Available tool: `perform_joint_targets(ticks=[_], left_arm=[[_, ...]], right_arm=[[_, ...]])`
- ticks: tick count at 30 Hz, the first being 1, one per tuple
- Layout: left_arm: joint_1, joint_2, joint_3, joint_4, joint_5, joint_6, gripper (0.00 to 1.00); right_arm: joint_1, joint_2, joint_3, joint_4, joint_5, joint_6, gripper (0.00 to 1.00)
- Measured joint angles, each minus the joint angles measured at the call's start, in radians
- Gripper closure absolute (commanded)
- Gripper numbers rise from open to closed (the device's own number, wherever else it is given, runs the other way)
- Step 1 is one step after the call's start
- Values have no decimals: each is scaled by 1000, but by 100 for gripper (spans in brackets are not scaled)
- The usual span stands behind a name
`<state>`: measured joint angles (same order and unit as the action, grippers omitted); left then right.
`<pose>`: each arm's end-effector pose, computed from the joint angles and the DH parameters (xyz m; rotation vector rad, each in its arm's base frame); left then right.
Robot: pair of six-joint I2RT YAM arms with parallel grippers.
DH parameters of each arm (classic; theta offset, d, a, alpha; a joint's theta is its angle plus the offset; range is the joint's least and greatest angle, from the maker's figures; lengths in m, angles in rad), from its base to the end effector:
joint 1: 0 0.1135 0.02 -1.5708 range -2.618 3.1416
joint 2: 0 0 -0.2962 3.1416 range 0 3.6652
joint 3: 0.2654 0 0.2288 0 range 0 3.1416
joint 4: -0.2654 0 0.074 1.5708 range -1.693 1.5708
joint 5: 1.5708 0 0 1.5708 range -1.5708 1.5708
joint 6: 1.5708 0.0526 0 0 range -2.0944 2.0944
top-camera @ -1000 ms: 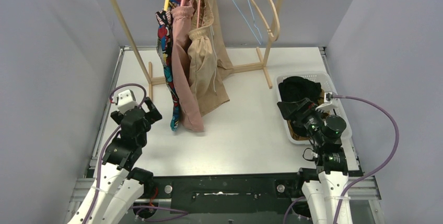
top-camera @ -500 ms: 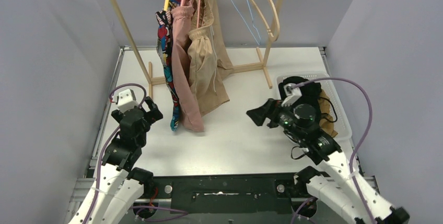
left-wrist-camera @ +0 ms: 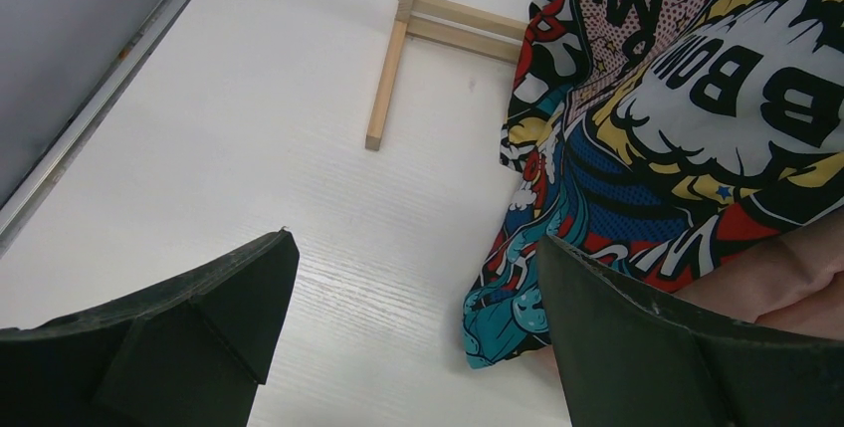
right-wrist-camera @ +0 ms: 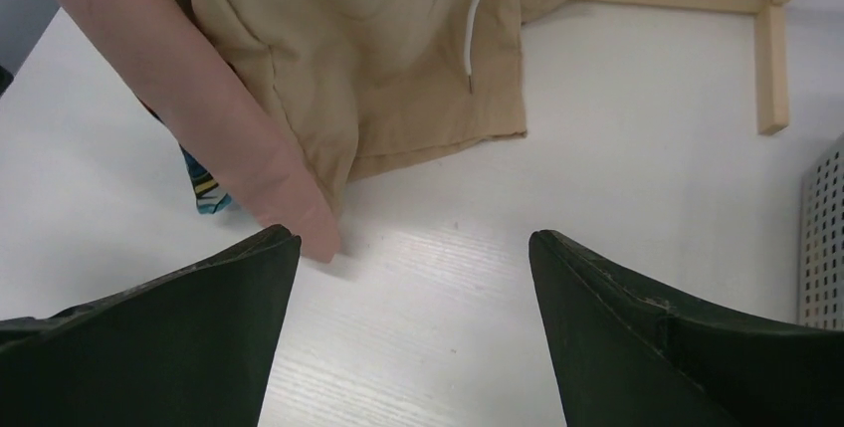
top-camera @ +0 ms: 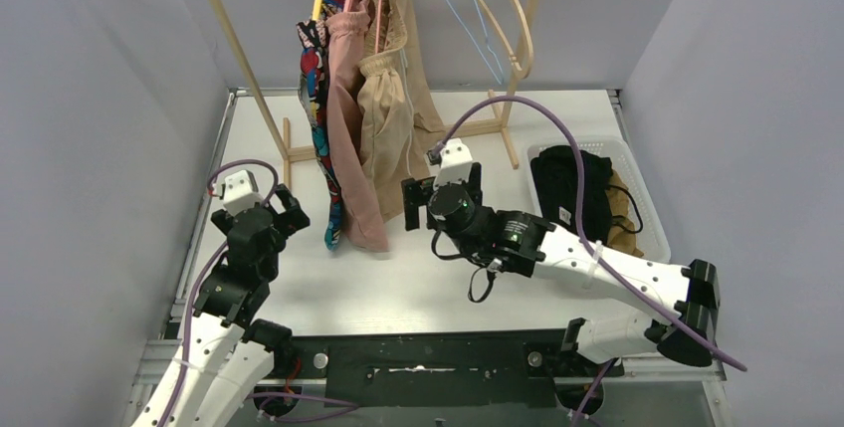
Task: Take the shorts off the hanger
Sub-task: Pick up the hanger from the clothes rod.
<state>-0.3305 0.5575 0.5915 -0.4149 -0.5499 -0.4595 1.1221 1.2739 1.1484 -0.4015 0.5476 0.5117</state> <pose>0.1012 -0.0057 0.2935 -0.4741 1.8330 -0.0001 0.1386 0.2248 0.3688 -0.2956 2.0236 0.4583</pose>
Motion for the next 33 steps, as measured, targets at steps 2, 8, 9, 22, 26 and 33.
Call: perform_joint_targets(ticks=[2,8,9,22,26,33], left_arm=[[0,-6,0,0,-3,0,9],[0,-23,0,0,-6,0,9],[0,-21,0,0,-6,0,9],[0,-8,0,0,-6,0,9],[0,-11,0,0,-11,0,9],[0,-19,0,0,-14,0,9]], right_arm=[[0,33,47,-2,18,-31,8],[-19,103,216,-28,38,-66,6],[-24,112,241,-29,39,-68,6],[-77,211,451,-85,7,-83,10],[-116,208,455,-38,-84,-108,13],[-141,344,745,-74,-142,-134,12]])
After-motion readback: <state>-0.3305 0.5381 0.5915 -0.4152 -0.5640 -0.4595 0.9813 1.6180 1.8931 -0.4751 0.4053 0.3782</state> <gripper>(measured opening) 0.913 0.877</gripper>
